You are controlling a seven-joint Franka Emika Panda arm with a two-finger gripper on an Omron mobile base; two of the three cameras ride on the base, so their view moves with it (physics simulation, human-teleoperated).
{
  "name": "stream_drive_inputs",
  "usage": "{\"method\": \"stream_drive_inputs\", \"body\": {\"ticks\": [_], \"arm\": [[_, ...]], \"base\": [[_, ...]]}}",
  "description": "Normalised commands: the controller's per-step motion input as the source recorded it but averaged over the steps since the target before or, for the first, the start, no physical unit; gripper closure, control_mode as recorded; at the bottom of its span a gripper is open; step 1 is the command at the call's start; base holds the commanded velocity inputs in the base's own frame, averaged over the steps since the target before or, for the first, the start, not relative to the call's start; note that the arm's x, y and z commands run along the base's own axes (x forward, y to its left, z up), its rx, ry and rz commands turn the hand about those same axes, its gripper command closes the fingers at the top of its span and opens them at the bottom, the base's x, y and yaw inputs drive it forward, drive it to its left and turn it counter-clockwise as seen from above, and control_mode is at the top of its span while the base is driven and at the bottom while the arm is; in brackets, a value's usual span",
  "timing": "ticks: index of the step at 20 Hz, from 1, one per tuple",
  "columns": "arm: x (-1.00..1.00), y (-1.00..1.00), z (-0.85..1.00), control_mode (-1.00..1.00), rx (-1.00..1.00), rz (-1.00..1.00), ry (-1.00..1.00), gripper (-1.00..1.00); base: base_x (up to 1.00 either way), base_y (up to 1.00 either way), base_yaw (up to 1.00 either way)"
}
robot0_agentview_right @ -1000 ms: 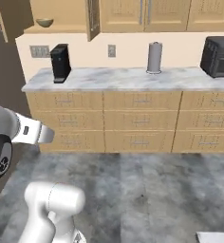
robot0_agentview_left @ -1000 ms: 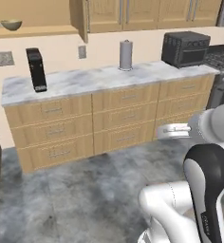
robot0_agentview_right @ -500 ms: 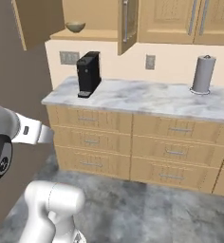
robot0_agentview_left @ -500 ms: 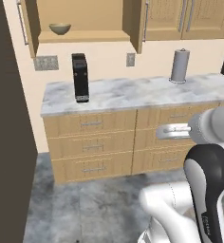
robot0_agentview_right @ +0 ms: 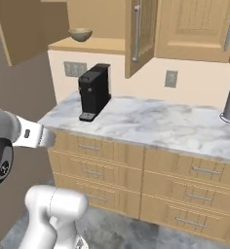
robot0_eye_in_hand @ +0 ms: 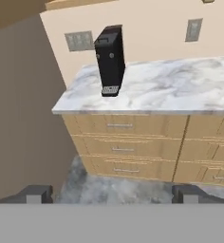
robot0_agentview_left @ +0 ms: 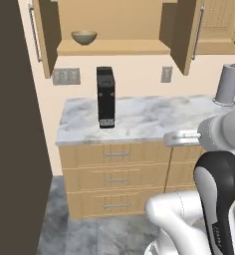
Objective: Take the smaller bowl and place it next to the appetizer plate on the dining counter , and place the larger bowl next to the plate with cooked food.
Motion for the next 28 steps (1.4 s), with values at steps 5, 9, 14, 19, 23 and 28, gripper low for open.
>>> {"method": "stream_drive_inputs", "body": {"ticks": [5,9,14,19,23,28], "arm": [[0.00,0.00,0.00,1.00,0.00,0.00,0.00,-1.00],[0.00,0.00,0.00,1.00,0.00,0.00,0.00,-1.00],[0.00,0.00,0.00,1.00,0.00,0.00,0.00,-1.00],[0.00,0.00,0.00,1.00,0.00,0.00,0.00,-1.00],[0.00,0.00,0.00,1.00,0.00,0.00,0.00,-1.00],[0.04,0.02,0.00,-1.00,0.00,0.00,0.01,-1.00]], "base": [[0.88,0.22,0.02],[0.84,0.41,0.00],[0.83,0.45,0.00],[0.68,0.03,0.00],[0.86,0.18,0.00],[0.39,0.09,0.00]]}}
